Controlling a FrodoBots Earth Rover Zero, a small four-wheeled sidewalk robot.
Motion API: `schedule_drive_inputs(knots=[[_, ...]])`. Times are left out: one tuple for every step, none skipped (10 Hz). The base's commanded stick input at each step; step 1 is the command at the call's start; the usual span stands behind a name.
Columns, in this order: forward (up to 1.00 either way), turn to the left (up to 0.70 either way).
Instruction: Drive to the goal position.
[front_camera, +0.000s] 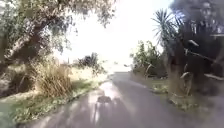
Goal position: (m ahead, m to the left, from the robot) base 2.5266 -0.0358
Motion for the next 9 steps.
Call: schedule_drive_inputs(knots=[[0.7, 0.0], [0.7, 0.0], [0.7, 0.0], [0.7, -0.21], [0.7, -0.35], [0.7, -0.35], [0.7, -0.35], [0.7, -0.35], [0.7, -0.35]])
